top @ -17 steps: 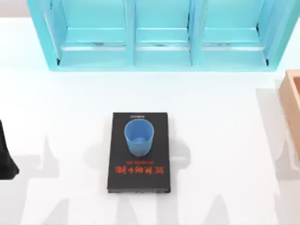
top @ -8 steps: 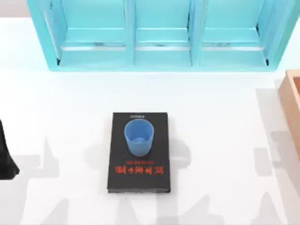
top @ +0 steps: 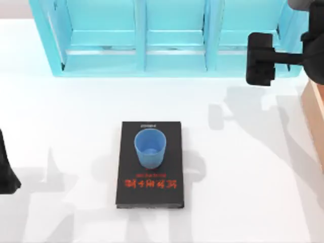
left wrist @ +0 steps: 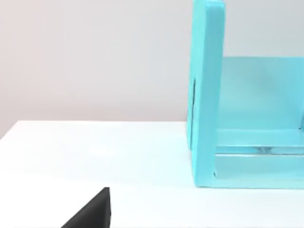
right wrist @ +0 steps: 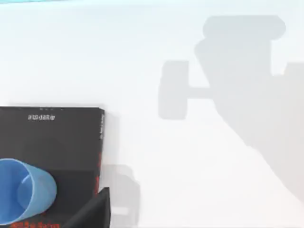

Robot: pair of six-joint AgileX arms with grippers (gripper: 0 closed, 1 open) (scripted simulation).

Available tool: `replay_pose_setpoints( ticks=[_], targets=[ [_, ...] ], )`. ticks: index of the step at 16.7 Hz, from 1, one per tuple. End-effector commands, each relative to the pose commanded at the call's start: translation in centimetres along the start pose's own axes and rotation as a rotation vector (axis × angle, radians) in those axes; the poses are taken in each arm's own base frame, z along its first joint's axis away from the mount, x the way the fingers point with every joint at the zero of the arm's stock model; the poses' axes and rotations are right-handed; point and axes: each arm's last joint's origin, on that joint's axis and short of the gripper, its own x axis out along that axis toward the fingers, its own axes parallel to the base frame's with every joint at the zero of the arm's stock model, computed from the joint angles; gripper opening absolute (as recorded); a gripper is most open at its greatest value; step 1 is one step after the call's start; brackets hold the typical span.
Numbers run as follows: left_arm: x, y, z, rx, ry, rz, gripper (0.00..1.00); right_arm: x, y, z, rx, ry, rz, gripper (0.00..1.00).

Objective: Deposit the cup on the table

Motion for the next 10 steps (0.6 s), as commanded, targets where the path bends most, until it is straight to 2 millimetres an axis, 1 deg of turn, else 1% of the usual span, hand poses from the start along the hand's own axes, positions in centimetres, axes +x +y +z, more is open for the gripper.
replay_pose_setpoints(
  ticks=[2,3,5,7,10],
  targets=[
    [0.0,0.0,0.0,0.000,0.000,0.000,1.00,0.8,4.2,2.3,0.004,0.039,0.005,1.00],
    [0.0,0.0,0.0,0.000,0.000,0.000,1.00,1.5,6.4,3.1,0.005,0.063,0.004,1.00],
    [0.0,0.0,0.0,0.000,0.000,0.000,1.00,3.3,10.5,3.7,0.005,0.119,-0.006,1.00],
    [0.0,0.0,0.0,0.000,0.000,0.000,1.00,5.4,14.2,3.4,0.003,0.186,-0.030,1.00],
    [0.0,0.0,0.0,0.000,0.000,0.000,1.00,8.6,18.5,1.5,-0.001,0.288,-0.081,1.00]
  ],
)
